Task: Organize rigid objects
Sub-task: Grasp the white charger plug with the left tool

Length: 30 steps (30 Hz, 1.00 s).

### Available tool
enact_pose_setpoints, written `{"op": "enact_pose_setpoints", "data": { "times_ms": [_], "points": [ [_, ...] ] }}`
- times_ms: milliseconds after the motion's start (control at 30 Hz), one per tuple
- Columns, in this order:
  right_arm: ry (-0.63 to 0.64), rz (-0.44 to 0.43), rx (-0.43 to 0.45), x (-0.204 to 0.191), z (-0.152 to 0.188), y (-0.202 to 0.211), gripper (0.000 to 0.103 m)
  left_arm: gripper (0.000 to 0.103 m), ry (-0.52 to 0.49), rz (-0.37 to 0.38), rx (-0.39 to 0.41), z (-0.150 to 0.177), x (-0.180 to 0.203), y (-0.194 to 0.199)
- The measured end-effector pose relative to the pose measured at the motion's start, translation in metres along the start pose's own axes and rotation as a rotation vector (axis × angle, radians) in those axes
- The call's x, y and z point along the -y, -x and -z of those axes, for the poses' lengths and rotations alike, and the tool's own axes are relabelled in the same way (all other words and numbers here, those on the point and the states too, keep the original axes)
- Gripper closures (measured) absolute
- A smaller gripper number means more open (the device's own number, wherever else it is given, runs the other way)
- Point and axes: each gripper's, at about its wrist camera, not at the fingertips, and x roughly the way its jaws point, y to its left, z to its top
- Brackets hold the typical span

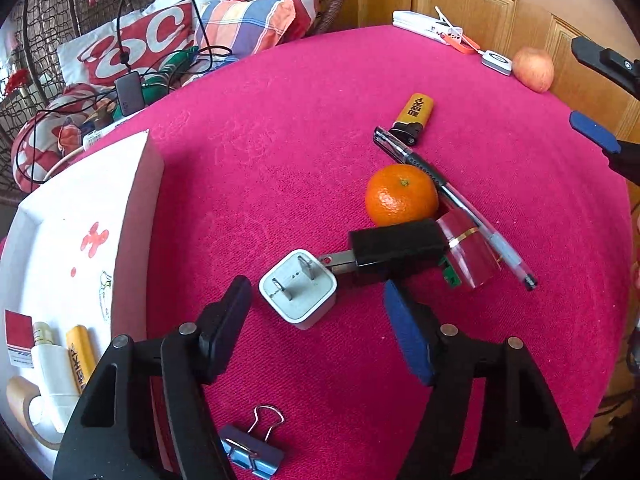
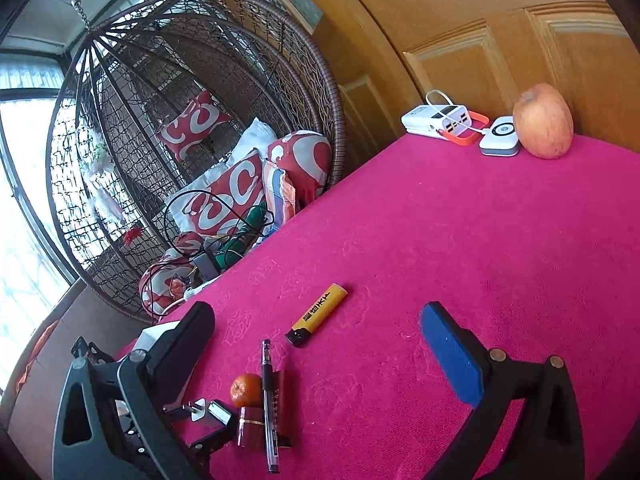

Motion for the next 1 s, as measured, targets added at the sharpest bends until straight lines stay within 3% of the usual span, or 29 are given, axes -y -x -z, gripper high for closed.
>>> {"op": "enact_pose_setpoints", "data": {
  "times_ms": [100, 133, 333, 433, 567, 700, 800, 933, 1000],
  "points": [
    [0.0, 0.001, -0.006, 0.004, -0.001, 0.0, 0.0, 0.059, -0.022, -0.017, 0.014, -0.002, 0.007, 0.002],
    [-0.001, -0.004, -0.01, 0.005, -0.001, -0.001, 0.0, 0.071, -0.02, -0.022, 0.018, -0.001, 0.006, 0.003],
    [0.052, -0.047, 0.021, -0.001, 0.002, 0.0, 0.0, 0.071, 0.047, -0.014, 0.036, 0.008, -0.001, 0.009],
    [0.128, -0.066, -0.085, -0.012, 0.007, -0.011, 0.0, 0.071, 0.087, -0.006, 0.067, 0.013, -0.006, 0.021],
    [0.297, 0.009, -0.226, -0.031, 0.029, -0.023, 0.0, 0.071, 0.124, 0.007, 0.113, 0.018, -0.011, 0.042],
    [0.477, -0.011, -0.368, -0.05, 0.06, -0.035, 0.0, 0.072, 0.133, 0.018, 0.141, 0.02, -0.012, 0.054],
    [0.616, 0.022, -0.397, -0.069, 0.078, -0.043, 0.0, 0.071, 0.143, 0.018, 0.148, 0.02, -0.013, 0.057],
    [0.633, 0.008, -0.406, -0.09, 0.082, -0.056, 0.0, 0.071, 0.162, 0.021, 0.146, 0.023, -0.014, 0.057],
    [0.683, 0.066, -0.413, -0.098, 0.088, -0.067, 0.0, 0.071, 0.164, 0.022, 0.143, 0.024, -0.015, 0.057]
  ]
}}
